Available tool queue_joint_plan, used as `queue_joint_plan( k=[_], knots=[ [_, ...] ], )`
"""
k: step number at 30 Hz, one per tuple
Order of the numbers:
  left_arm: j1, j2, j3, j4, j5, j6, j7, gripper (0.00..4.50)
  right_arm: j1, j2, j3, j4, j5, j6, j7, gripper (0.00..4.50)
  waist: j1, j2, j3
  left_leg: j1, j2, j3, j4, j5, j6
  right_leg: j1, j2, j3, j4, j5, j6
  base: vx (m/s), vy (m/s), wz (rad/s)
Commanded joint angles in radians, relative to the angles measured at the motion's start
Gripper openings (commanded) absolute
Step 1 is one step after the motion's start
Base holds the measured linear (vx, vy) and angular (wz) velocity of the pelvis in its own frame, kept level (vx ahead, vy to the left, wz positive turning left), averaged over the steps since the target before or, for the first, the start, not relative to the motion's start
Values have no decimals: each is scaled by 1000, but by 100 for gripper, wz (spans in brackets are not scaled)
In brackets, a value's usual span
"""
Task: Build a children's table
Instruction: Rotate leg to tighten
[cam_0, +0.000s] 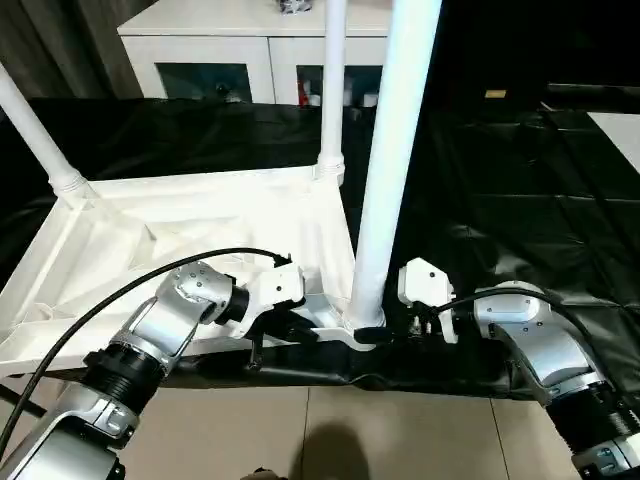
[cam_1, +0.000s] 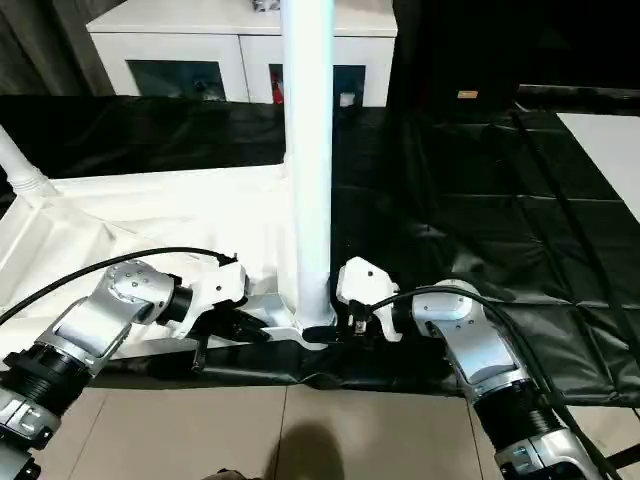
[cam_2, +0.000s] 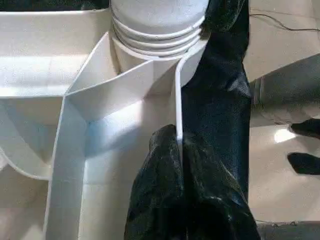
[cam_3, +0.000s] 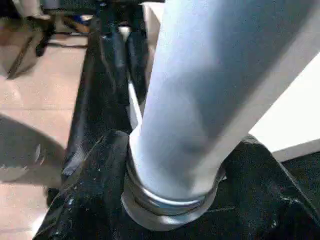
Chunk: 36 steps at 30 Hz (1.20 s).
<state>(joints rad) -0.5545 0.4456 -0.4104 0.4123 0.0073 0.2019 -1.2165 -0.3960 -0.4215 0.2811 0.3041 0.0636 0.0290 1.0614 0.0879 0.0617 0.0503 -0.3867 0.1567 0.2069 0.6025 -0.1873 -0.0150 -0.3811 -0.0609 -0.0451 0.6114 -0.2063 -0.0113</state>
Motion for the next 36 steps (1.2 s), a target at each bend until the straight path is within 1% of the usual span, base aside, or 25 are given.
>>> queue_joint_plan(
  k=[1,3,4,5,7,8,9,10,11,12,13,15,16,17,18,20,22,23,25,26,29,31,32,33,36],
  knots=[
    [-25,-43,9,25,19,7,72,0,-2,55,-6,71,-39,38,-137,252,-6,-8,-55,27,84,-48,-79,-242,31,26,-101,50,-80,-233,-238,0,0,0],
    [-36,-63,18,49,26,5,114,0,-7,79,-21,89,-50,46,-202,252,-12,-9,-53,31,81,-49,-81,-276,9,22,-100,50,-87,-299,-223,0,0,0],
    [-49,-86,30,72,27,12,155,0,-12,108,-44,100,-52,72,-271,252,-13,-8,-53,34,83,-52,-83,-292,-2,20,-102,52,-89,-333,-211,0,0,0],
    [-63,-108,41,97,31,19,199,0,-16,137,-67,111,-47,99,-331,252,-16,-8,-52,33,80,-51,-84,-296,-5,20,-99,51,-91,-342,-206,0,0,0],
    [-72,-123,49,113,34,24,229,0,-19,157,-83,118,-44,116,-369,251,-20,-8,-55,33,83,-56,-87,-308,-18,22,-101,50,-89,-339,-198,0,0,0],
    [-89,-149,60,140,41,33,283,0,-19,191,-107,119,-46,140,-444,251,-29,-8,-54,30,81,-56,-89,-309,-21,20,-99,51,-89,-316,-200,0,0,0],
    [-119,-197,86,189,51,46,389,0,-16,249,-146,117,-45,175,-562,251,-33,-9,-55,31,80,-54,-88,-308,-23,19,-99,52,-88,-302,-204,0,0,0],
    [-119,-197,86,189,51,46,389,0,-16,249,-146,117,-45,175,-562,251,-35,-9,-54,31,79,-53,-88,-304,-23,18,-98,52,-90,-300,-205,0,0,0],
    [-135,-224,102,216,54,53,442,0,-14,280,-165,119,-48,188,-629,251,-34,-9,-56,32,79,-54,-87,-305,-22,19,-101,52,-91,-302,-203,0,0,0],
    [-168,-282,137,275,61,65,565,0,-16,344,-200,140,-70,193,-780,251,-35,-9,-57,34,77,-50,-84,-284,-22,13,-99,55,-92,-285,-206,0,0,0],
    [-172,-289,141,283,61,67,580,0,-17,354,-204,144,-75,190,-807,251,-34,-9,-59,35,77,-52,-83,-278,-20,15,-102,55,-93,-275,-207,0,0,0],
    [-182,-306,154,308,59,64,622,0,-25,384,-229,162,-72,182,-878,249,-30,-6,-63,26,78,-54,-83,-230,-4,26,-101,53,-84,-194,-206,0,0,0],
    [-191,-321,164,334,60,59,658,0,-39,413,-252,188,-68,172,-948,231,-32,-5,-64,24,77,-52,-81,-217,2,24,-101,53,-82,-167,-213,0,0,0],
    [-196,-327,167,347,62,55,671,0,-50,427,-258,201,-70,164,-978,231,-34,-5,-64,23,76,-51,-81,-211,6,25,-99,52,-80,-148,-218,0,0,0],
    [-199,-330,167,355,62,52,676,0,-64,440,-261,216,-73,155,-1003,224,-35,-5,-68,20,74,-52,-78,-176,19,31,-100,50,-74,-88,-226,0,0,0],
    [-201,-332,167,360,62,48,673,0,-73,451,-262,223,-73,148,-1000,224,-34,-1,-70,20,74,-50,-74,-151,41,32,-100,50,-70,-40,-234,0,0,0],
    [-199,-330,165,359,64,37,651,0,-67,455,-253,201,-62,132,-946,224,-33,-3,-69,18,75,-49,-73,-146,60,36,-102,50,-69,-16,-241,0,0,0],
    [-199,-331,164,363,68,29,640,0,-61,461,-254,184,-49,127,-914,260,-32,-3,-69,19,76,-49,-72,-145,64,37,-101,50,-68,-11,-243,0,0,0],
    [-195,-327,161,358,69,29,628,0,-59,454,-250,178,-58,119,-915,271,-31,-1,-67,21,78,-49,-74,-150,70,35,-100,48,-69,-22,-247,0,0,0],
    [-192,-324,158,353,68,28,620,0,-59,448,-247,175,-59,114,-910,276,-34,-8,-65,20,78,-48,-76,-169,67,36,-100,49,-72,-51,-247,0,0,0],
    [-166,-300,136,318,63,22,552,0,-72,394,-239,183,-36,86,-829,300,-38,-7,-63,20,78,-50,-78,-192,54,37,-101,49,-77,-115,-239,0,0,0],
    [-147,-279,120,287,63,22,512,0,-79,355,-225,173,-18,94,-741,318,-40,-7,-62,19,79,-50,-77,-193,56,39,-102,50,-76,-115,-240,0,0,0],
    [-140,-271,113,276,62,19,495,0,-79,338,-214,166,-18,95,-700,318,-41,-8,-63,17,79,-50,-76,-185,63,41,-102,49,-74,-104,-244,0,0,0],
    [-117,-243,96,237,60,19,443,0,-67,266,-160,136,-34,69,-560,318,-39,-8,-65,16,80,-50,-71,-163,77,42,-102,48,-71,-69,-249,0,0,0],
    [-98,-216,81,202,56,14,389,0,-52,211,-130,104,-30,54,-445,318,-37,-8,-66,17,81,-47,-67,-143,98,41,-99,47,-66,-25,-258,0,0,0]
  ],
)
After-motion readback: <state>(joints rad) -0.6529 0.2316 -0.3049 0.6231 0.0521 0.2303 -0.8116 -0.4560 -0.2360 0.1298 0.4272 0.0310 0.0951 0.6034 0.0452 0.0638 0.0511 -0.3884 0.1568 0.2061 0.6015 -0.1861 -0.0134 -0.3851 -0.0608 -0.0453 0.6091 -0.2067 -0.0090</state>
